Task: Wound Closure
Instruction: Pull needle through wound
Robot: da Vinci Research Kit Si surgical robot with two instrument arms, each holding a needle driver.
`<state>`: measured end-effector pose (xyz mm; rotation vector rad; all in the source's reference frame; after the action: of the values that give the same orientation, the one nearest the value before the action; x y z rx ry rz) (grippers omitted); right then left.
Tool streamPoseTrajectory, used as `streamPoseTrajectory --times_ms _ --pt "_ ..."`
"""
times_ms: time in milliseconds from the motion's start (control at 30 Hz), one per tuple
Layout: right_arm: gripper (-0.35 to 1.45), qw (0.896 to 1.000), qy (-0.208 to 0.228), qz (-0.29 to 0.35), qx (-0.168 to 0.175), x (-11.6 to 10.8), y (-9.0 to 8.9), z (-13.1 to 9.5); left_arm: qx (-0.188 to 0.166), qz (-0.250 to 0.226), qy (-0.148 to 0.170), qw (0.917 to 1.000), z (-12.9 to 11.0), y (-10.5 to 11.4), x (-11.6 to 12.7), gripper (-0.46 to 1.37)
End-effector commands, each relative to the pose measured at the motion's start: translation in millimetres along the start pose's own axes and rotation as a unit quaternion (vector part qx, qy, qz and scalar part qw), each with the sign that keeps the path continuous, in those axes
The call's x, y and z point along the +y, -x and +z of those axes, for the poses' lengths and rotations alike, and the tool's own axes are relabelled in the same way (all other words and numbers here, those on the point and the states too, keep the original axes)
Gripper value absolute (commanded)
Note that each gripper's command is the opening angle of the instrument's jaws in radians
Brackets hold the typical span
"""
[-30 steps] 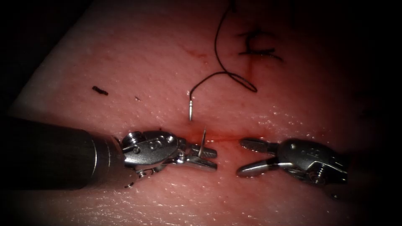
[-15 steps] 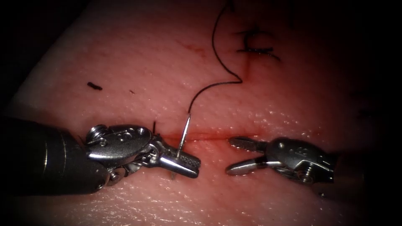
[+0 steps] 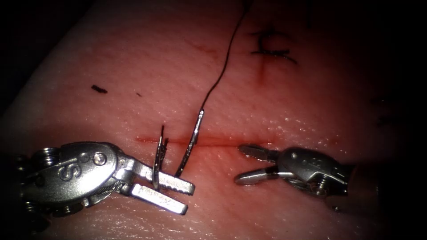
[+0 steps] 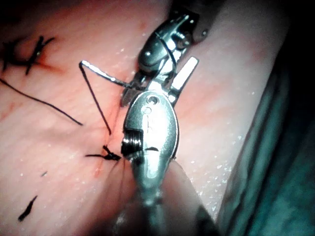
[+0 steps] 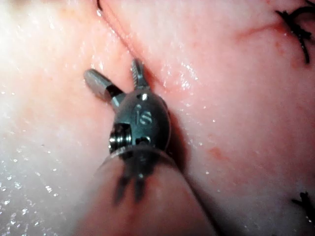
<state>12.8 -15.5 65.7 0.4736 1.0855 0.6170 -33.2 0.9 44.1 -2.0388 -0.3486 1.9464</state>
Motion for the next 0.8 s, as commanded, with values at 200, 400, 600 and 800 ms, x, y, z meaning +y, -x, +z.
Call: streamPoseTrajectory --times_ms 200,400,600,800 --pt "1.02 1.0 0.001 -0.002 0.001 0.0 0.5 0.3 0.015 0.15 -0.094 0.9841 -1.9 -2.6 -3.2 -0.35" --pt "1.01 1.0 0.002 -0.003 0.001 0.1 0.6 0.4 0.031 0.213 -0.145 0.9657 -3.3 -5.5 -6.4 -0.35" --pt "1.0 1.0 0.002 -0.003 0.001 0.2 0.5 0.4 0.027 0.225 -0.156 0.9614 -3.7 -6.4 -9.1 -0.35" --pt "1.0 1.0 0.002 -0.002 0.001 0.2 0.5 0.4 0.026 0.227 -0.164 0.9596 -3.5 -5.9 -10.1 -0.35"
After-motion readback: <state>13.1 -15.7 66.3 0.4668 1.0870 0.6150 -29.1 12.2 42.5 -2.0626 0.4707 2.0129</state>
